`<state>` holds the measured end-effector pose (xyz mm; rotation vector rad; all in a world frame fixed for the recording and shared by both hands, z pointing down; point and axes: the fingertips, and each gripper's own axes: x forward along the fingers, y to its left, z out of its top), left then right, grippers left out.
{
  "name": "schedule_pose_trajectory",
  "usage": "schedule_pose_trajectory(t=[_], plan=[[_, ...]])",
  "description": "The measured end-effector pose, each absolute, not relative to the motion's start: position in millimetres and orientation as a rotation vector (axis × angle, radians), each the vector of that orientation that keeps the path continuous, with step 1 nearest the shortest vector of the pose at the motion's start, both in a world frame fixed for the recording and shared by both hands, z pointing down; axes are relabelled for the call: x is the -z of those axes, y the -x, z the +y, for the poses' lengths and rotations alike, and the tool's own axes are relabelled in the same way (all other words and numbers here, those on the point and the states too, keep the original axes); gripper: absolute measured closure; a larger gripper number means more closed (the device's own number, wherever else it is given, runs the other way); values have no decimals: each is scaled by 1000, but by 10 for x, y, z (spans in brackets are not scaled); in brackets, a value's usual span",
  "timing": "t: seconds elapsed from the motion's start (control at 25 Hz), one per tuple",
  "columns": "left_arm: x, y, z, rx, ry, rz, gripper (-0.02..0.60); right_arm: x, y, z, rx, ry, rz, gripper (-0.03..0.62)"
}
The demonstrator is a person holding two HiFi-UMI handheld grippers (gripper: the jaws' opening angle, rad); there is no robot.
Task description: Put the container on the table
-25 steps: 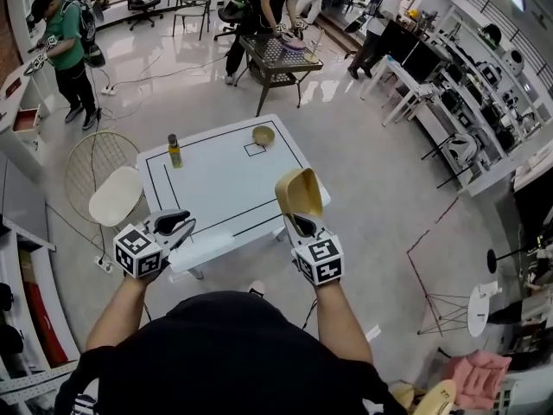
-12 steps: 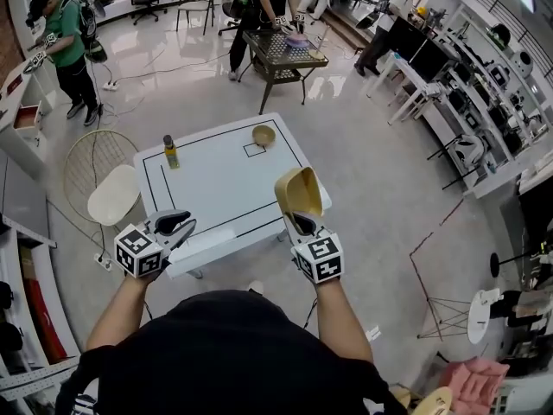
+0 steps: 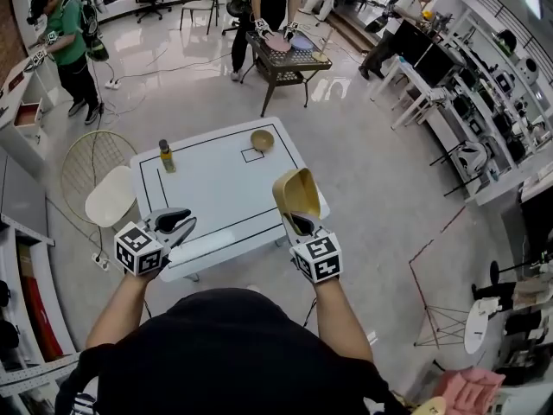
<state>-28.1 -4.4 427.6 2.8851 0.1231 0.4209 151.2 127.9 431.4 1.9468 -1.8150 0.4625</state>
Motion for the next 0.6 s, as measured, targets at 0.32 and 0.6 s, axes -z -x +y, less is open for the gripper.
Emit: schedule_pose_trajectory(t=[0.32,0.6], plan=[[-4273,14,-115,-433,-2874,84,488,-4367,-1768,1171,-486,-1912,-1844,583],[-4336,-244,-133,-445,-2862,60,486,-4445,-2036,1130,-505,-1884,-1862,583]])
